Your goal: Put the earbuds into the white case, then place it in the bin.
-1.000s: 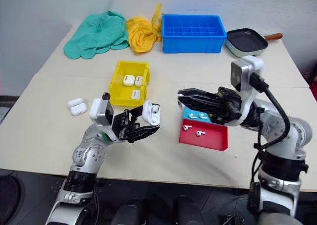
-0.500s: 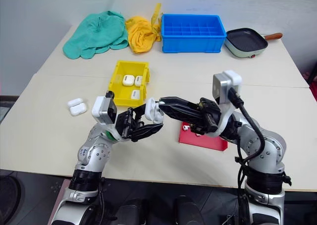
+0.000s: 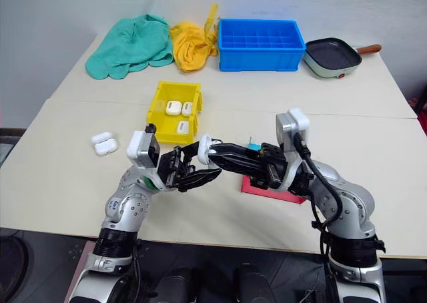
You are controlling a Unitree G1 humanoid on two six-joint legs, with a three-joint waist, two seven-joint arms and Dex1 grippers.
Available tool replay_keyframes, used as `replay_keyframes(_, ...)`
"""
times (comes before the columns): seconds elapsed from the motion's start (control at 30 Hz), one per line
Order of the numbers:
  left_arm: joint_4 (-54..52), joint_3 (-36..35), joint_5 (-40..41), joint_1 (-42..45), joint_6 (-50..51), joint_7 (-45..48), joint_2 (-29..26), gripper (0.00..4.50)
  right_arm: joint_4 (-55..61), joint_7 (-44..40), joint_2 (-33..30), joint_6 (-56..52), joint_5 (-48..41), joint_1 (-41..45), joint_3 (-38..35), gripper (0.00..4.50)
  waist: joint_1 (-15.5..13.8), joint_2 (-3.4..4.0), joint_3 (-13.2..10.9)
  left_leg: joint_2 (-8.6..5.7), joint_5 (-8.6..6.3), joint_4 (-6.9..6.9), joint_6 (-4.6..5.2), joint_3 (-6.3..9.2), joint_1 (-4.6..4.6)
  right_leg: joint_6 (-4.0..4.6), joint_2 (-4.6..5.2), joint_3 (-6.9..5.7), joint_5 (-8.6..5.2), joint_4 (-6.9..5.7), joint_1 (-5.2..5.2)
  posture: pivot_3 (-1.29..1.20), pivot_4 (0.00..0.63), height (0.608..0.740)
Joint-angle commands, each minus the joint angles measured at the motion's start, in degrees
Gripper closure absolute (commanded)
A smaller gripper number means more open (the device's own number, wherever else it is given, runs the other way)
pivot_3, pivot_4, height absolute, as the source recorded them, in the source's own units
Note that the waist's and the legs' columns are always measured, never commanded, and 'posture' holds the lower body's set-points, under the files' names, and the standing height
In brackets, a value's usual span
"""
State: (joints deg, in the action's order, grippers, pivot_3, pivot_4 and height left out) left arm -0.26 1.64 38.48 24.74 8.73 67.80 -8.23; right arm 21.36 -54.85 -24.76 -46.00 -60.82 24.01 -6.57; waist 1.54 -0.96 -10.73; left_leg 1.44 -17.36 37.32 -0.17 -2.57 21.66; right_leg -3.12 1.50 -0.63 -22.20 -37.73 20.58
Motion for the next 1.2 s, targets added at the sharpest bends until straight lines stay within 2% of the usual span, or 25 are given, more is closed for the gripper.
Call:
replay_keyframes(0.03,-2.59,-0.53,1.37,1.04,-0.90,0.25,0.20,1.69,0.17,-1.36,-1.44,1.46,0.73,-1.22,0.03,3.39,-0.01,0.00,0.00,0.00,0.00,0.00,0.00,0.00,0.00,0.00,0.00,0.00,0.00,0.00,0.00,0.00,0.150,0.740)
replay_keyframes(0.23,-2.46,-1.45,1.04,0.01,-0.79,0.35,-0.76,1.69,2.27,-1.20,-5.09,-0.30,-4.99,-2.24,-4.37,1.55,-0.01,0.00,0.00,0.01,0.00,-0.01,0.00,0.00,0.00,0.00,0.00,-0.01,0.00,0.00,0.00,0.00,0.150,0.740)
replay_keyframes(0.33,-2.02,-1.72,0.24,-1.00,-0.31,0.60,-2.70,1.69,3.69,-0.35,-10.01,-3.74,-10.37,-5.24,-8.20,1.55,-0.09,-0.01,0.00,0.00,-0.01,-0.02,0.01,0.01,0.00,0.00,0.00,-0.01,0.00,0.03,-0.01,0.00,0.150,0.740)
replay_keyframes(0.43,-0.78,-1.14,-3.36,-1.18,-0.70,-0.65,-5.73,1.69,3.38,0.20,-15.41,-5.32,-11.09,-8.62,-11.91,1.55,-0.15,-0.01,-0.01,0.00,-0.01,-0.06,0.02,0.05,0.00,0.00,0.00,-0.03,0.00,0.08,-0.03,0.00,0.150,0.740)
replay_keyframes(0.6,2.54,2.61,-15.25,0.94,-3.87,-3.62,-12.12,1.69,2.19,0.59,-22.50,-2.48,-1.82,-9.52,-11.83,1.55,0.09,-0.02,-0.01,-0.02,-0.12,-0.02,0.27,0.04,-0.01,0.00,-0.01,0.02,0.00,0.11,-0.05,0.00,0.150,0.740)
replay_keyframes(0.7,2.79,5.21,-20.14,2.89,-4.32,-5.56,-13.65,1.69,3.15,-2.72,-25.23,1.92,5.79,-8.28,-7.24,2.14,-0.05,-0.02,-0.01,-0.02,-0.11,-0.04,0.27,0.04,-0.01,0.00,-0.02,0.03,0.00,0.10,-0.03,0.00,0.150,0.740)
replay_keyframes(0.9,-0.76,10.03,-24.01,5.17,-2.81,-6.87,-13.69,1.69,7.05,1.21,-21.39,1.80,10.34,2.24,2.96,4.25,-0.02,-0.02,-0.01,0.00,-0.03,-0.09,0.14,0.04,0.00,0.00,-0.02,0.02,0.00,0.04,0.04,0.00,0.150,0.740)
replay_keyframes(0.93,-1.24,10.33,-23.96,5.27,-2.38,-7.08,-13.56,1.69,7.10,1.93,-20.61,1.96,11.63,3.83,4.64,4.44,0.01,-0.02,-0.01,0.00,0.03,-0.09,0.03,0.04,0.00,0.00,-0.02,0.02,0.00,0.02,0.06,0.00,0.150,0.740)
replay_keyframes(1.07,-2.58,10.90,-23.47,5.64,-1.10,-7.72,-13.05,1.69,6.46,5.08,-17.05,0.93,16.64,9.90,11.60,4.44,0.00,-0.02,-0.01,0.00,0.03,-0.08,0.02,0.05,0.04,0.00,0.01,0.01,0.00,0.02,0.08,0.00,0.150,0.740)
replay_keyframes(1.2,-2.93,11.05,-23.51,5.66,-1.19,-8.06,-12.76,1.69,5.53,4.95,-16.91,1.70,22.79,10.75,17.17,4.44,-0.14,-0.02,-0.01,0.00,0.03,-0.09,0.03,0.06,0.05,0.00,0.02,0.00,0.00,0.03,0.08,0.00,0.150,0.740)
